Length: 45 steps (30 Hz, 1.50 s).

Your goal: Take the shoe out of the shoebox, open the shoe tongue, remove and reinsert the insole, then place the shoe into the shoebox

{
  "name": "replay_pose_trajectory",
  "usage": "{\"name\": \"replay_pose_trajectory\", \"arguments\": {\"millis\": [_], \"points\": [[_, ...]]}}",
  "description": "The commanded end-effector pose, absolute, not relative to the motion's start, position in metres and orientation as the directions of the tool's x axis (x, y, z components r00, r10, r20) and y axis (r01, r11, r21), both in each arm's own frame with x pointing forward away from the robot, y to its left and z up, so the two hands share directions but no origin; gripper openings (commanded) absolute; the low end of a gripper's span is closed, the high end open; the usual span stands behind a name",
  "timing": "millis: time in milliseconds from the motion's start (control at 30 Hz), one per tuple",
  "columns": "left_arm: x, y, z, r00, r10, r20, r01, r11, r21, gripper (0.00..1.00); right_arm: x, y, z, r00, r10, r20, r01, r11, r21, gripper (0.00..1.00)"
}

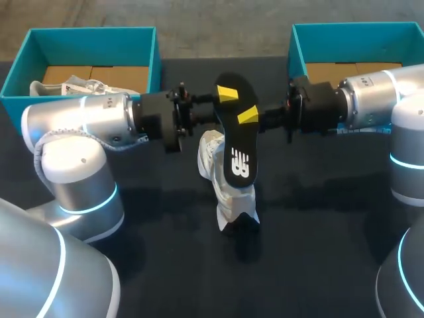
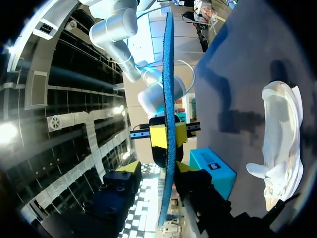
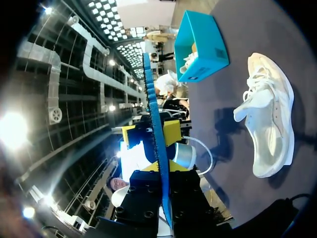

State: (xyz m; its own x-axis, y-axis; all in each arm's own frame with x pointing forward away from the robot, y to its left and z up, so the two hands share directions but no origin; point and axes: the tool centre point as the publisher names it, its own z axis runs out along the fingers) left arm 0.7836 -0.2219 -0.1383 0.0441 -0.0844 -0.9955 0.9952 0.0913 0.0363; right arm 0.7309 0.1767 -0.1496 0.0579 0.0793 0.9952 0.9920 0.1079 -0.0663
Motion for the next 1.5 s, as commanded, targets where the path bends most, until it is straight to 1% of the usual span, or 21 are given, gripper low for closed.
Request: {"name": "replay_pose_trajectory", "arguments": {"millis": [33, 233, 300, 500, 633, 700, 767, 800, 833, 867, 900, 933, 1000, 1167, 1233, 1367, 1500], "points": [[0.785, -0.226, -0.140, 0.042, -0.083, -0.996, 0.995, 0.094, 0.034, 0.35, 0.732, 0.180, -0.151, 0.058, 0.081, 0.995, 0.992, 0.110, -0.066, 0.00], [0.785, -0.227, -0.142, 0.033, -0.078, -0.996, 0.995, 0.098, 0.026, 0.26, 0.732, 0.181, -0.149, 0.055, 0.081, 0.995, 0.992, 0.111, -0.064, 0.00], [0.785, -0.228, -0.143, 0.032, -0.075, -0.997, 0.995, 0.098, 0.025, 0.27, 0.733, 0.182, -0.149, 0.054, 0.080, 0.995, 0.992, 0.112, -0.062, 0.00], [0.784, -0.228, -0.145, 0.024, -0.070, -0.997, 0.995, 0.101, 0.017, 0.35, 0.734, 0.183, -0.148, 0.050, 0.080, 0.996, 0.992, 0.109, -0.059, 0.00], [0.784, -0.229, -0.145, 0.017, -0.074, -0.997, 0.995, 0.102, 0.009, 0.33, 0.734, 0.184, -0.148, 0.050, 0.083, 0.995, 0.992, 0.110, -0.059, 0.00], [0.783, -0.229, -0.146, 0.016, -0.072, -0.997, 0.995, 0.100, 0.008, 0.29, 0.734, 0.184, -0.148, 0.051, 0.084, 0.995, 0.992, 0.110, -0.060, 0.00], [0.783, -0.229, -0.146, 0.013, -0.070, -0.997, 0.995, 0.100, 0.006, 0.21, 0.734, 0.184, -0.148, 0.052, 0.085, 0.995, 0.992, 0.110, -0.061, 0.00], [0.784, -0.229, -0.147, 0.013, -0.070, -0.997, 0.995, 0.101, 0.006, 0.21, 0.734, 0.184, -0.148, 0.052, 0.086, 0.995, 0.992, 0.110, -0.061, 0.00], [0.784, -0.229, -0.147, 0.013, -0.071, -0.997, 0.995, 0.102, 0.006, 0.16, 0.734, 0.184, -0.148, 0.052, 0.086, 0.995, 0.992, 0.109, -0.061, 0.00], [0.784, -0.229, -0.147, 0.012, -0.071, -0.997, 0.995, 0.103, 0.005, 0.16, 0.734, 0.184, -0.148, 0.052, 0.087, 0.995, 0.992, 0.109, -0.061, 0.00], [0.783, -0.228, -0.147, 0.012, -0.071, -0.997, 0.995, 0.103, 0.005, 0.11, 0.734, 0.184, -0.148, 0.052, 0.088, 0.995, 0.992, 0.109, -0.061, 0.00], [0.783, -0.228, -0.147, 0.011, -0.069, -0.998, 0.995, 0.104, 0.004, 0.04, 0.733, 0.184, -0.148, 0.051, 0.088, 0.995, 0.992, 0.110, -0.061, 0.00], [0.783, -0.227, -0.148, 0.010, -0.065, -0.998, 0.995, 0.104, 0.003, 0.00, 0.733, 0.184, -0.148, 0.050, 0.088, 0.995, 0.992, 0.110, -0.060, 0.00], [0.782, -0.225, -0.152, -0.005, -0.050, -0.999, 0.995, 0.098, -0.010, 0.00, 0.733, 0.182, -0.148, 0.045, 0.083, 0.996, 0.993, 0.109, -0.054, 0.00], [0.782, -0.225, -0.152, -0.013, -0.050, -0.999, 0.995, 0.094, -0.017, 0.00, 0.733, 0.180, -0.148, 0.040, 0.085, 0.996, 0.994, 0.100, -0.049, 1.00], [0.782, -0.225, -0.153, -0.040, -0.049, -0.998, 0.997, 0.069, -0.043, 0.00, 0.733, 0.172, -0.148, 0.041, 0.091, 0.995, 0.996, 0.078, -0.048, 1.00], [0.780, -0.222, -0.154, -0.095, -0.045, -0.994, 0.994, 0.050, -0.098, 0.00, 0.734, 0.162, -0.149, 0.042, 0.108, 0.993, 0.998, 0.050, -0.048, 1.00]]}}
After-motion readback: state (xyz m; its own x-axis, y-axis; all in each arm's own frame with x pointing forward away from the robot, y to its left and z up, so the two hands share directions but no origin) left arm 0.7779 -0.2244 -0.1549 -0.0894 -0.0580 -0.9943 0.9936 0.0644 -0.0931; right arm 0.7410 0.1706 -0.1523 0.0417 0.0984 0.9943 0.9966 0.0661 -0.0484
